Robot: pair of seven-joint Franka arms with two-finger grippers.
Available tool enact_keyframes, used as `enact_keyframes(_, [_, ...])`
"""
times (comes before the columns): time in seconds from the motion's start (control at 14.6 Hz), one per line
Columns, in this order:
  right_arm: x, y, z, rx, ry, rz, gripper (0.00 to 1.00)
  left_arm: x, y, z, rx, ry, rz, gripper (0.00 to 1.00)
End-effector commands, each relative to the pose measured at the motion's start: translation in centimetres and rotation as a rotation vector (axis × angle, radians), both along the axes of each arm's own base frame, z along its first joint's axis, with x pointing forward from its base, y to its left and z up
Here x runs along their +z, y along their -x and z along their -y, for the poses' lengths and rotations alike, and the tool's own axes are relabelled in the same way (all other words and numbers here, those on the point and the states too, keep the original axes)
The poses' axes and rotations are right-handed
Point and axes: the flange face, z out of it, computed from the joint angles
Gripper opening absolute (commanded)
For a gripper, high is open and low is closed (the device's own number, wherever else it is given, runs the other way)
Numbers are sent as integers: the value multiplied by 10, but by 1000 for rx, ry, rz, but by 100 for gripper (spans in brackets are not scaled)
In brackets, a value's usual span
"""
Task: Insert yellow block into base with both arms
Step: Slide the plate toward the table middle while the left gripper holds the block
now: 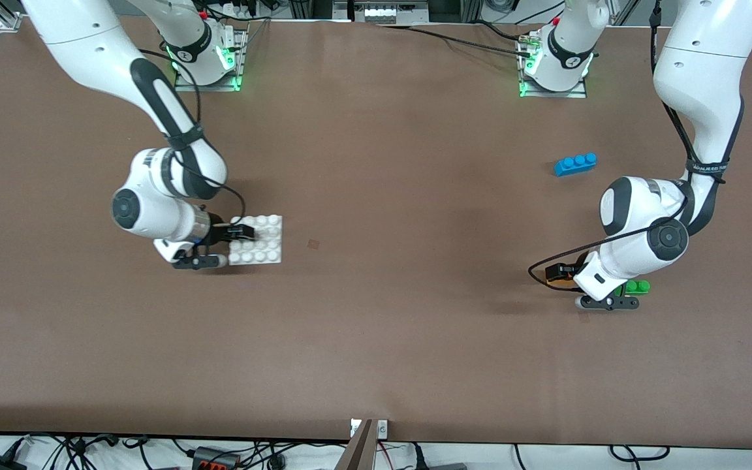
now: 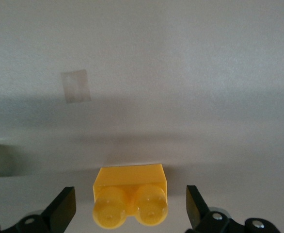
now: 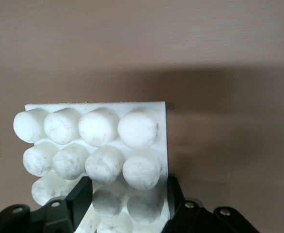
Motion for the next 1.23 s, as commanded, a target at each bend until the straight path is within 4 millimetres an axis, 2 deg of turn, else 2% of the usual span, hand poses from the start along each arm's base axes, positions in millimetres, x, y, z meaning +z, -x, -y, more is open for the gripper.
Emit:
enact_keyframes(0.0, [-25, 2, -41, -31, -10, -11, 63, 3, 5, 1, -41, -13, 11, 100])
enact_keyframes(0.21, [-24, 1, -90, -53, -9, -4, 57, -1, 7, 1, -41, -12, 5, 100])
enact_keyframes(0.34, [-23, 0, -131, -75, -12, -3, 57, -3, 7, 1, -41, -12, 7, 100])
enact_keyframes(0.55, [-24, -2, -179, -97, -24, 6, 57, -6, 7, 2, -41, -10, 16, 100])
enact_keyframes(0.82, [-27, 15, -243, -133, -34, 18, 57, -10, 8, 3, -43, -10, 11, 100])
enact_keyframes(1.03, [-41, 23, -271, -148, -39, 17, 57, -11, 7, 4, -49, -15, 18, 98])
enact_keyframes(1.16, [-32, 27, -301, -156, -64, 41, 57, -15, 10, 4, -53, -17, 20, 98])
